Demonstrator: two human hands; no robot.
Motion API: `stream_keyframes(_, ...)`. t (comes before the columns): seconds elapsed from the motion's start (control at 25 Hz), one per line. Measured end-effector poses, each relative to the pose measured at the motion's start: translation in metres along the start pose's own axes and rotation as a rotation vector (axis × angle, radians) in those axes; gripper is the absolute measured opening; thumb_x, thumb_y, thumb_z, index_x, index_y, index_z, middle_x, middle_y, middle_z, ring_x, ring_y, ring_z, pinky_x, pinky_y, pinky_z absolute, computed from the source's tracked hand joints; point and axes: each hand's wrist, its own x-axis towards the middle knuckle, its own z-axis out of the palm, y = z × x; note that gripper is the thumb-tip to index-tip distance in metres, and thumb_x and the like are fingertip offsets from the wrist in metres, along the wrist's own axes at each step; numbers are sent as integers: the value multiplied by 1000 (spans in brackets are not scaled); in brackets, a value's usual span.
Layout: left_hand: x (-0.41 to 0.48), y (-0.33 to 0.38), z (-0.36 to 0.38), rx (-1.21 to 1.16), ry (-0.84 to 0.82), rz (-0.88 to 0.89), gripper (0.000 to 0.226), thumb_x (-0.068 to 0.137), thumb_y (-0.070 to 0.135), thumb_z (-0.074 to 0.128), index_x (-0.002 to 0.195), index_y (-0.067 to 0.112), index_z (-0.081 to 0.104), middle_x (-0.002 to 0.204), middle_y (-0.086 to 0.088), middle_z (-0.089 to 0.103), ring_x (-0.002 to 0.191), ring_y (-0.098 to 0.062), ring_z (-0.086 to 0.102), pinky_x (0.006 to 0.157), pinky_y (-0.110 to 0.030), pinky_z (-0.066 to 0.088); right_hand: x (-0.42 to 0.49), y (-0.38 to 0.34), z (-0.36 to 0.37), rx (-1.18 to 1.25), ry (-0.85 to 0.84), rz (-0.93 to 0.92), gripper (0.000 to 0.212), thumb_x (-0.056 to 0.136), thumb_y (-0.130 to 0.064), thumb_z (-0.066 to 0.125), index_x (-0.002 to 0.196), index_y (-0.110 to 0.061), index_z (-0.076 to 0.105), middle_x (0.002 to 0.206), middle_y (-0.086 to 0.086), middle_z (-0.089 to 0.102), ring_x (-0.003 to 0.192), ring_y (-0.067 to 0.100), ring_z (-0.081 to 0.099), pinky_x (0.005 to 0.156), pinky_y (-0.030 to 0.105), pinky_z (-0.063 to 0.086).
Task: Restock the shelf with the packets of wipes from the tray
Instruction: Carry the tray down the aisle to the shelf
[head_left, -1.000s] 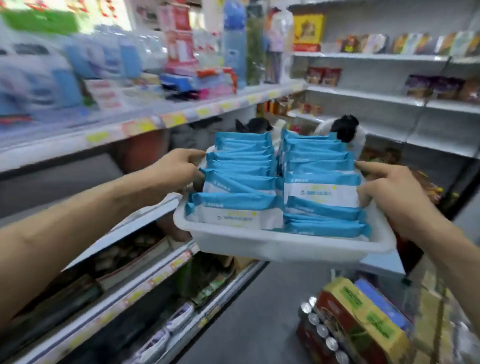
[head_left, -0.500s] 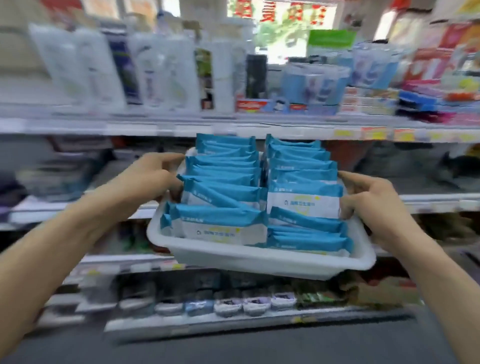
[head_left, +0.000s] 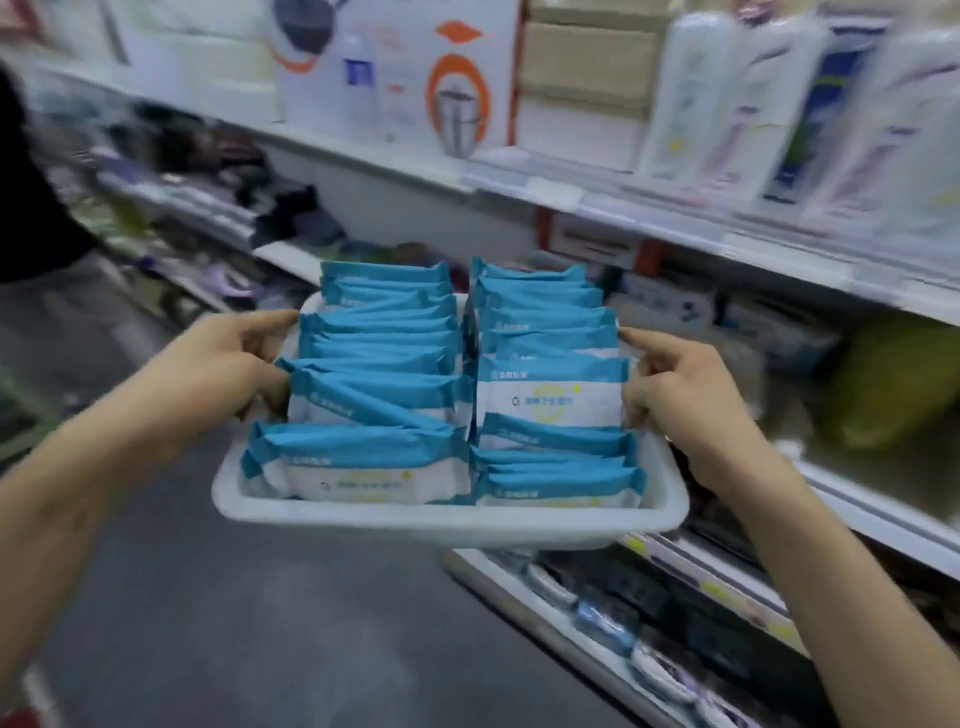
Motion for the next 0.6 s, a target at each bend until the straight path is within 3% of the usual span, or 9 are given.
stream_keyframes(0.08,5,-32,-46,-9,117,-71,80,71,-11,67,131,41,63,96,-23,72,70,-28,60,64,-43,45,37,-10,65,-26,-118,-28,87,52,3,58,134,-26,66,57,-1,53,57,14,53,60,33,47)
stream_keyframes(0.2,14,-66,-96,-8,278,-194,81,74,-16,64,131,41,61,97,-20,74,67,-27,61,63,-43,48,94,-24,159,-44,-298,-85,82,61,12,58,132,-29,66,57,-6,50,55,12,49,57,30,43)
stream_keyframes(0.32,36,-96,-127,5,377,-274,78,75,-17,63,119,48,64,97,-23,73,62,-24,58,62,-42,46,155,-31,240,-43,-465,-125,84,55,3,59,130,-34,66,56,-15,49,56,10,47,58,30,42)
stream_keyframes(0.44,65,-117,-150,6,453,-331,81,78,-13,66,100,65,66,105,-20,72,66,-23,62,61,-37,47,220,-40,318,-45,-614,-204,89,50,-5,58,135,-34,64,65,-11,50,60,12,48,60,32,44)
stream_keyframes(0.48,76,-125,-158,34,485,-347,81,79,-12,67,104,65,66,108,-16,73,71,-24,66,61,-36,50,239,-47,341,-49,-654,-226,91,49,-8,57,136,-34,64,69,-7,54,62,14,50,61,33,46)
stream_keyframes(0.6,104,-139,-183,-7,610,-475,79,82,-6,70,144,41,53,117,-8,71,86,-23,71,63,-35,58,291,-73,412,-54,-765,-262,91,49,-11,56,136,-37,63,89,-1,75,79,26,67,72,44,62)
